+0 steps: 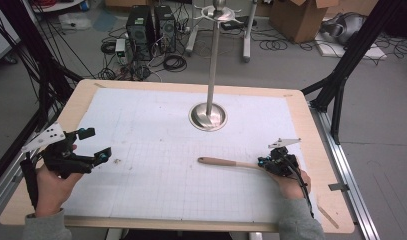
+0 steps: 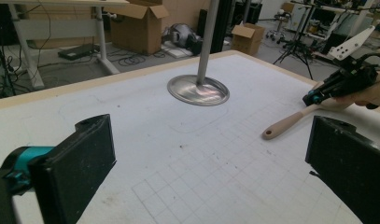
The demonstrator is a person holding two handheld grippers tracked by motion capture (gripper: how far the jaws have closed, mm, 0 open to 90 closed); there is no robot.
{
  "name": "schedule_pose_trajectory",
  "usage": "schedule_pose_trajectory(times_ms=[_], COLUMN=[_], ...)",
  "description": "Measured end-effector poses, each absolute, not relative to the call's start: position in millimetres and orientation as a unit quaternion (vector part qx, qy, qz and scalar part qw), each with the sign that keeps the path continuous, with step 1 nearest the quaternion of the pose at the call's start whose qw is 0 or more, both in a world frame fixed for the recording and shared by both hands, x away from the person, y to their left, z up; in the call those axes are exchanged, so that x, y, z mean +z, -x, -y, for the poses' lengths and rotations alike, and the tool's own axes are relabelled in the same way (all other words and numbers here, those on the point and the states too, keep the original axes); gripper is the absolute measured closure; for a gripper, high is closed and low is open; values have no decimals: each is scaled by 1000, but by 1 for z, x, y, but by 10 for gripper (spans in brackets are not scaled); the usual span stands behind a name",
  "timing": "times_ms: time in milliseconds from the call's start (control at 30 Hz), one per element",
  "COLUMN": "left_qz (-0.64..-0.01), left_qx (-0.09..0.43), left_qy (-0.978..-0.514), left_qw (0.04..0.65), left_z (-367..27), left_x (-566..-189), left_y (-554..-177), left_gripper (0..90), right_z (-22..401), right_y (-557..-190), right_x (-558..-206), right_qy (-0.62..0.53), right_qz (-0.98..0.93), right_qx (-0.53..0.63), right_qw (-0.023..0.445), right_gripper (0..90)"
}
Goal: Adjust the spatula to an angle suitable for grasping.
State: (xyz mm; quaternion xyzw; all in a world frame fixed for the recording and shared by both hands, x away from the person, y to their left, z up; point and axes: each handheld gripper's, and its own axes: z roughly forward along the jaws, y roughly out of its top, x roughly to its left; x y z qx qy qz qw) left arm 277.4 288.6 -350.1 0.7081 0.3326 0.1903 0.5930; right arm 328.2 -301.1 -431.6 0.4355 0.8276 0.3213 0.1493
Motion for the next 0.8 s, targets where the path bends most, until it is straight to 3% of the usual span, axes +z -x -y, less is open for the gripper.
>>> schedule_pose_trajectory(times_ms=[233, 800], left_qz=[-330, -332], left_qx=[185, 184], left_qy=[-712, -708], left_qw=[592, 595], left_z=[-285, -287], left_x=[-352, -352], left_y=[-278, -276], left_gripper=[18, 18], right_z=[272, 221], right_y=[-322, -316], right_x=[-414, -419], right_qy=[-381, -309], right_qz=[-833, -855], right_qx=[377, 405], right_qw=[136, 97], right_gripper=[900, 900])
